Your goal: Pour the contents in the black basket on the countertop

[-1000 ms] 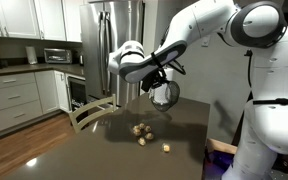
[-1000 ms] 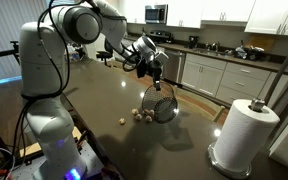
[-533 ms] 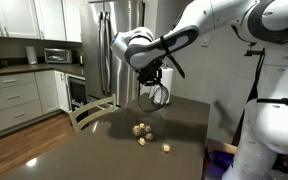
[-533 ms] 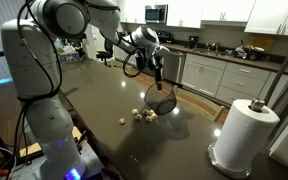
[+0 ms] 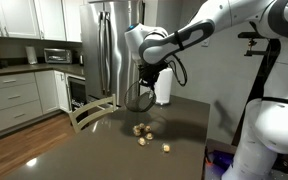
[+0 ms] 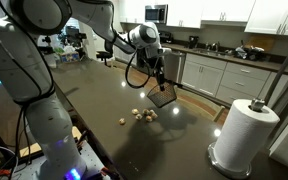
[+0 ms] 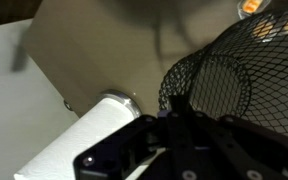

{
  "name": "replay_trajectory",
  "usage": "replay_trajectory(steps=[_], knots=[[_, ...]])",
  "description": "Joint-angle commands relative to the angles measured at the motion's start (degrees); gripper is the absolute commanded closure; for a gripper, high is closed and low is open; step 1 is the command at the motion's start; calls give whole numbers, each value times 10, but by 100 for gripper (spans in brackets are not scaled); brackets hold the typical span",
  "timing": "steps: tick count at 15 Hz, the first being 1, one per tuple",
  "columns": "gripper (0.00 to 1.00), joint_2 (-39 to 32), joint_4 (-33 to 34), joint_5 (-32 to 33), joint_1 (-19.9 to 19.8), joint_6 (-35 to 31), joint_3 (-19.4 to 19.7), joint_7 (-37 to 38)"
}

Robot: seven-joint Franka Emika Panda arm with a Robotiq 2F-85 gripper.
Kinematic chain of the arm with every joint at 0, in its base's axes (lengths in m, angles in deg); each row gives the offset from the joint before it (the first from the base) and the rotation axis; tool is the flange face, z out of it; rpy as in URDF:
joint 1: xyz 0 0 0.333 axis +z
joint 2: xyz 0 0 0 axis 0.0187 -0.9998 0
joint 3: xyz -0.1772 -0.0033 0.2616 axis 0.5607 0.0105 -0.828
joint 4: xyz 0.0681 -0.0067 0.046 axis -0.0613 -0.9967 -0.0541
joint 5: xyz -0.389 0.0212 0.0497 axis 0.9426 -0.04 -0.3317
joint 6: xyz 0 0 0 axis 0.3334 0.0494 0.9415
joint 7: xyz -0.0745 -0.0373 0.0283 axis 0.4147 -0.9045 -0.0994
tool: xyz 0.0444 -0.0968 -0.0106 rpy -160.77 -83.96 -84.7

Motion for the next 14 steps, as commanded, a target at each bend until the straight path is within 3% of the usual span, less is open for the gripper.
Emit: replay_trajectory(steps=[1, 9, 14], knots=[[99, 46, -60, -55, -18, -108, 11, -75], [99, 59, -135, -236, -30, -284, 41, -319], [99, 32, -120, -403, -20, -259, 58, -526]])
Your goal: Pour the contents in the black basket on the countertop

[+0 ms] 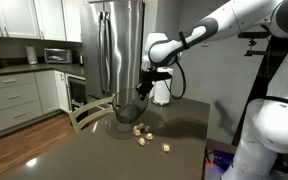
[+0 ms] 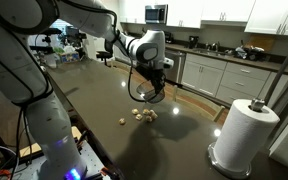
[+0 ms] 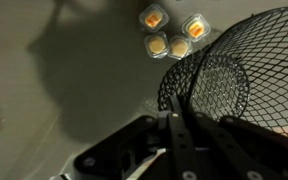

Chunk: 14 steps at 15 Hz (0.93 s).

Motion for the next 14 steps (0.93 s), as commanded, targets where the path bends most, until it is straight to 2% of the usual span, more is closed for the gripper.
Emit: replay_trajectory(steps=[1, 4, 7, 10, 14], knots=[[99, -20, 19, -113, 3, 27, 13, -153], [99, -41, 47, -179, 0, 91, 19, -257], [99, -75, 96, -193, -8, 201, 21, -308], [99, -114, 146, -170, -16, 277, 15, -289], [99, -162, 203, -160, -20, 320, 6, -267]])
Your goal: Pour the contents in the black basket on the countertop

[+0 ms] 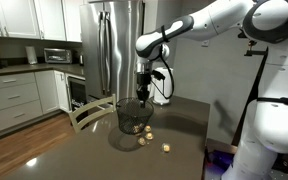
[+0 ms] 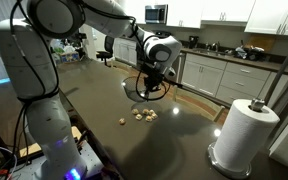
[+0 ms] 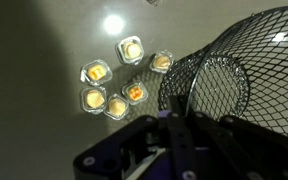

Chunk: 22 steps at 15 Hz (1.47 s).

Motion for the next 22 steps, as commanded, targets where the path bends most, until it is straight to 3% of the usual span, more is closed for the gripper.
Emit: replay_trajectory(steps=[1, 22], knots=[[99, -54, 67, 14, -14, 41, -16, 18], [99, -155, 169, 23, -17, 32, -49, 39]])
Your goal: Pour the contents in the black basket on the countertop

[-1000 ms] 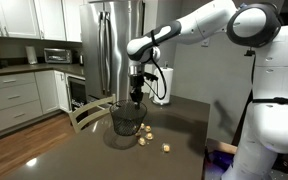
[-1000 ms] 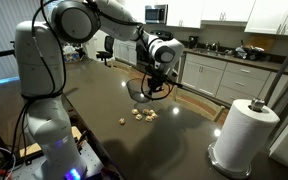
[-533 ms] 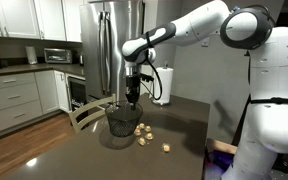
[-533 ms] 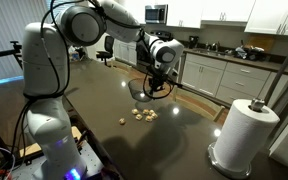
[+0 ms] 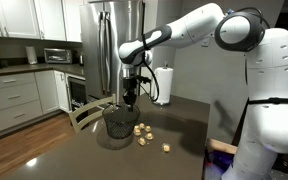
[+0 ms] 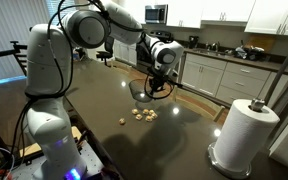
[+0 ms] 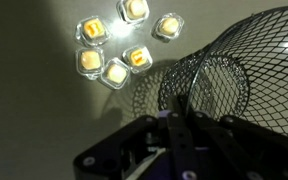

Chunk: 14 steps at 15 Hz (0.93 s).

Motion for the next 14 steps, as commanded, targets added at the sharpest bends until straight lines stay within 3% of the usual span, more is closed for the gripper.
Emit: replay_trajectory(steps=[1, 14], knots=[[99, -20, 27, 7, -17, 16, -16, 10], [99, -84, 80, 19, -26, 15, -23, 17]])
